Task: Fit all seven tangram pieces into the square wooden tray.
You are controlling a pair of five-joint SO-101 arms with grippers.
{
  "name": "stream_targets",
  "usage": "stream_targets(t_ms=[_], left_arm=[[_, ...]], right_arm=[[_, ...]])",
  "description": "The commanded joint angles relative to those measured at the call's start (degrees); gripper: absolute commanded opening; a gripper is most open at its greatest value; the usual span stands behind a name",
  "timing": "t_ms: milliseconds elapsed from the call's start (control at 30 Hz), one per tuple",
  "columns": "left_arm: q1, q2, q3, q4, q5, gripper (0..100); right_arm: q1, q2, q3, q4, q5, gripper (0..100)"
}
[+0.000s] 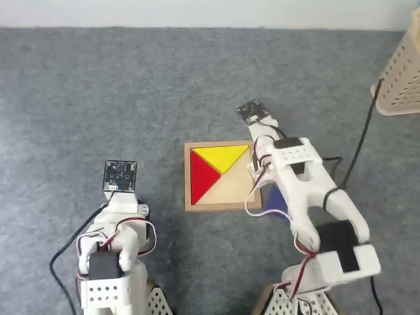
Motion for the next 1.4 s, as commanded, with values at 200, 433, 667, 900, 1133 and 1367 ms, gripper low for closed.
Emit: stream_targets(t_ms=[200, 433, 667, 900, 1133, 1367], left_arm=[[-0.2, -1.0, -0.7, 0.3, 0.5, 1], [-0.2, -1.0, -0.7, 0.3, 0.5, 1], [-0.2, -1.0, -0.7, 0.3, 0.5, 1], [-0.2, -1.0, -0.7, 0.3, 0.5, 1], [-0.2, -1.0, -0.7, 0.3, 0.5, 1], [-0.2, -1.0, -0.7, 0.3, 0.5, 1]], right_arm=[[6.1, 4.4, -8.0, 1.2, 0.6, 25.2], [7.8, 4.4, -8.4, 0.8, 0.9, 20.1], [7.9, 2.7, -8.4, 1.3, -0.3, 16.3], [5.2, -11.4, -2.1, 2.6, -2.4, 20.8], [-1.2, -12.7, 4.4, -1.5, 1.1, 23.1], [1.6, 0.3, -3.5, -1.0, 1.3, 23.1]])
